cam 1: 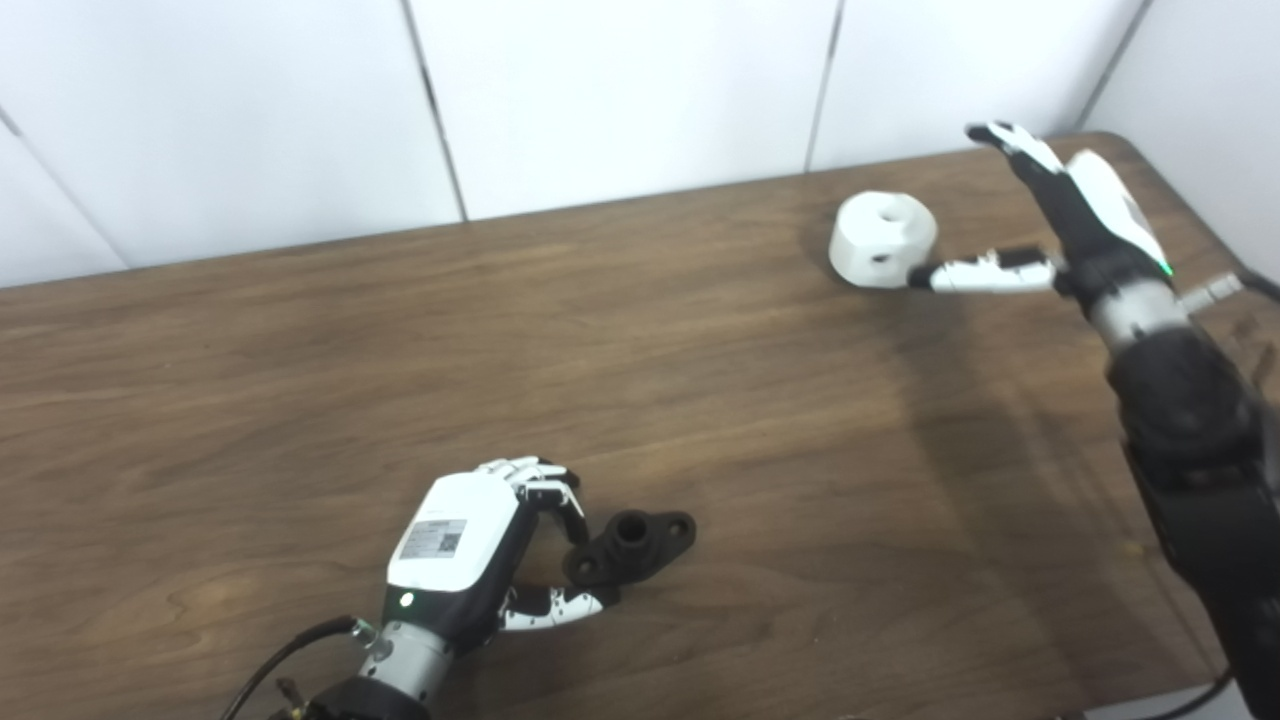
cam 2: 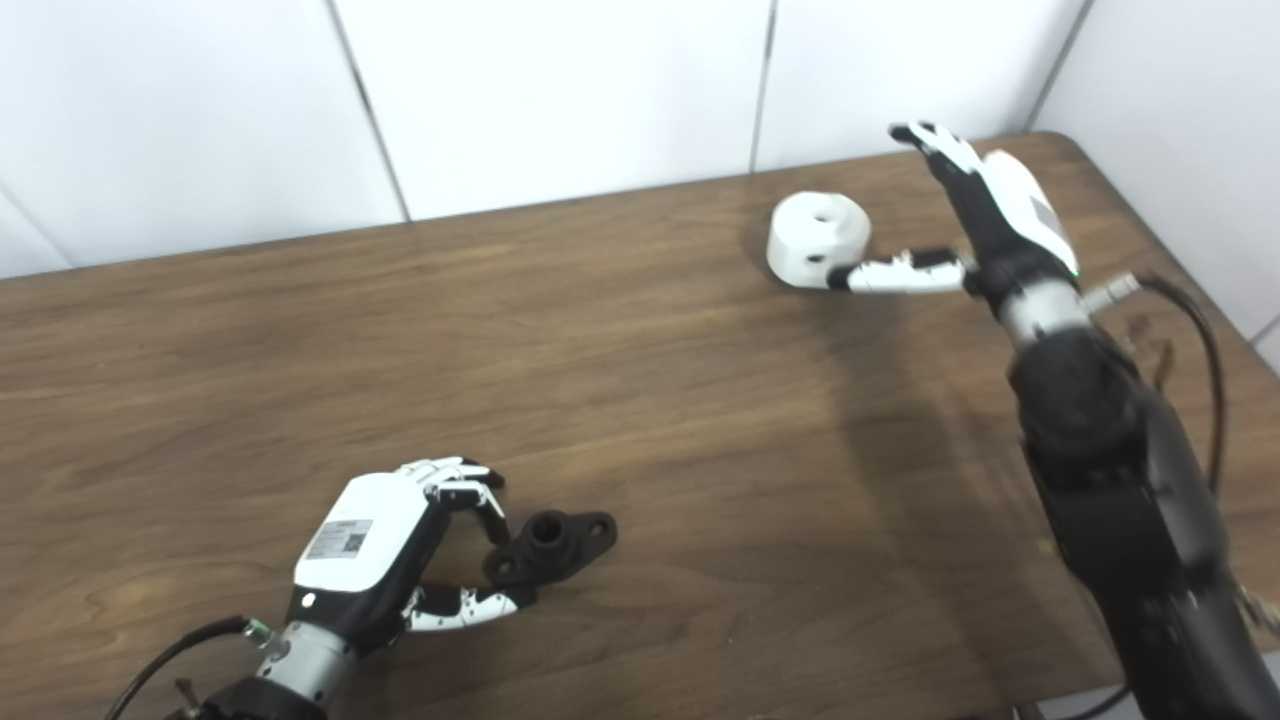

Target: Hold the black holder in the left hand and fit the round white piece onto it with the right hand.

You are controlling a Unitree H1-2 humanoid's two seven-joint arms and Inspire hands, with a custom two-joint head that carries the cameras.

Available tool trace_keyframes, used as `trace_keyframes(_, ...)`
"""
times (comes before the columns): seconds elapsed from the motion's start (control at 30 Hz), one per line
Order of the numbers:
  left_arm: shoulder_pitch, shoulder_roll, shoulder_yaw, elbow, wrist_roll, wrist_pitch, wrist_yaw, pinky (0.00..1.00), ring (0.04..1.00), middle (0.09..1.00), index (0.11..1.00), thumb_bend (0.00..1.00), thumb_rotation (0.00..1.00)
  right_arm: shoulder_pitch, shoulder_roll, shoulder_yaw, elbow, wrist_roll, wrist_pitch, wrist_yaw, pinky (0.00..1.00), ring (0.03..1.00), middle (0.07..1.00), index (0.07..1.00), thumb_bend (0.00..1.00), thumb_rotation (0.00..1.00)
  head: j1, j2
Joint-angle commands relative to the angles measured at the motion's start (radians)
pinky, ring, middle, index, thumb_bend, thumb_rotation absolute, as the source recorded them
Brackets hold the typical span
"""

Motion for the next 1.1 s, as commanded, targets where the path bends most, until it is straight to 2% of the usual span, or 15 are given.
trace_keyframes(0.0,0.048,0.051,0.024,0.084,0.019,0.067,-0.087,0.83,0.829,0.771,0.491,0.52,0.05,-0.075,-0.044,0.013,0.020,-0.026,-0.002,0.012,0.92,1.000,0.984,0.912,0.88,0.34,0.001,0.001)
trace_keyframes(0.1,0.045,0.049,0.026,0.089,0.010,0.060,-0.083,0.83,0.831,0.772,0.491,0.52,0.05,-0.136,-0.059,0.060,0.093,-0.057,0.000,0.035,0.92,1.000,0.994,0.917,0.87,0.34,-0.012,-0.003)
trace_keyframes(0.23,0.040,0.044,0.020,0.095,0.015,0.059,-0.087,0.82,0.829,0.773,0.491,0.52,0.05,-0.206,-0.069,0.121,0.205,-0.093,-0.028,0.046,0.94,1.000,1.000,0.913,0.88,0.34,-0.008,-0.007)
trace_keyframes(0.4,0.039,0.034,0.016,0.101,0.021,0.062,-0.080,0.82,0.827,0.770,0.491,0.52,0.05,-0.280,-0.077,0.174,0.323,-0.103,-0.037,0.068,0.95,1.000,1.000,0.896,0.91,0.31,0.000,-0.015)
trace_keyframes(0.7,0.031,0.023,0.010,0.112,0.034,0.069,-0.082,0.83,0.834,0.778,0.491,0.52,0.05,-0.372,-0.075,0.245,0.423,-0.135,0.037,0.138,0.97,1.000,0.999,0.896,0.87,0.25,0.007,-0.025)
trace_keyframes(1.07,0.027,0.013,0.012,0.122,0.040,0.070,-0.074,0.83,0.832,0.779,0.491,0.52,0.05,-0.426,-0.080,0.305,0.471,-0.163,0.062,0.184,1.00,1.000,1.000,0.851,0.89,0.23,0.007,-0.029)
